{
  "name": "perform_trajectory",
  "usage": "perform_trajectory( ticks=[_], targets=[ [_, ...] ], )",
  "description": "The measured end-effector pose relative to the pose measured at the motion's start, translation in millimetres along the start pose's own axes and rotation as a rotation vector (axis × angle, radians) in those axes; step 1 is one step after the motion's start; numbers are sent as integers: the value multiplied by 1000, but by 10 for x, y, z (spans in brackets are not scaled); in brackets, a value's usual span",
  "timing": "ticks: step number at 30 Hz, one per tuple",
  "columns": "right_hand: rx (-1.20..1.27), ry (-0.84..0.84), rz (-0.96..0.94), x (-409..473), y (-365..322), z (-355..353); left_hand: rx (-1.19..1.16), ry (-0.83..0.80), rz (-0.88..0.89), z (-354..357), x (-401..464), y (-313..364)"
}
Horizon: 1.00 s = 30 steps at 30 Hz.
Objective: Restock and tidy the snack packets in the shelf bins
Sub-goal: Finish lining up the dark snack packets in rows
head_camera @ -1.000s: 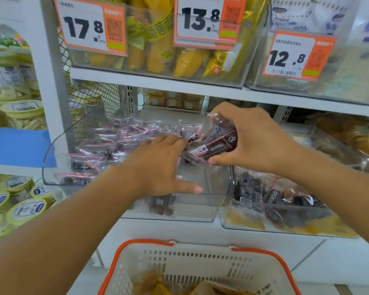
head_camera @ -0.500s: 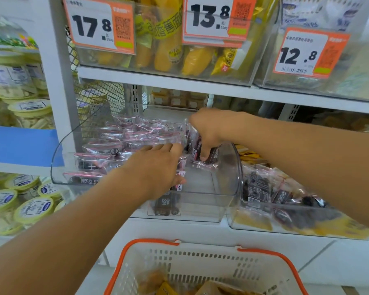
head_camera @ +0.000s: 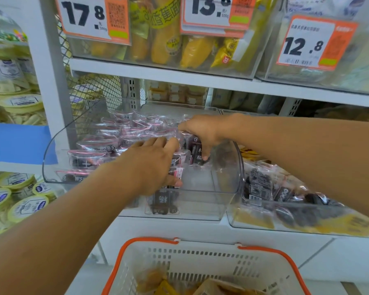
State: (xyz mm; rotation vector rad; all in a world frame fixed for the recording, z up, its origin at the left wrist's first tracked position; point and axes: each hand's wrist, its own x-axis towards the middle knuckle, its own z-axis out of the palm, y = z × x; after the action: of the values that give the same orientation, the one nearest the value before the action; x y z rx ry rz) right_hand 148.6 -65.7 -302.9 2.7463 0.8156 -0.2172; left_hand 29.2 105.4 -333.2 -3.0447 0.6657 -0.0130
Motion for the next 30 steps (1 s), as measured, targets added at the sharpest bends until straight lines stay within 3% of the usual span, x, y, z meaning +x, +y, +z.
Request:
perform_trajectory(
  ticks=[5,11,18,23,25,27,28,30],
  targets=[
    [-149,99,70,5,36,41,1,-19,-10,-26,17,42],
    [-79,183,240,-24,23,69,-7,6,0,-17,2,16],
    [115,471,228,-688,77,14,20,141,23,-14,36,139],
    [301,860,228,-1521,80,322,-81,334,91,-82,78,340],
    [299,693,261,-1732,185,492,-244,463,197,-78,74,475],
    [328,323,243,-1810,349,630,-391,510,302,-35,62,632],
    [336,181,201,-1820,408,664,-449,489,332,-6,55,706],
    [374,70,112,-1787,414,697,-513,410,375,68,57,826]
  ],
)
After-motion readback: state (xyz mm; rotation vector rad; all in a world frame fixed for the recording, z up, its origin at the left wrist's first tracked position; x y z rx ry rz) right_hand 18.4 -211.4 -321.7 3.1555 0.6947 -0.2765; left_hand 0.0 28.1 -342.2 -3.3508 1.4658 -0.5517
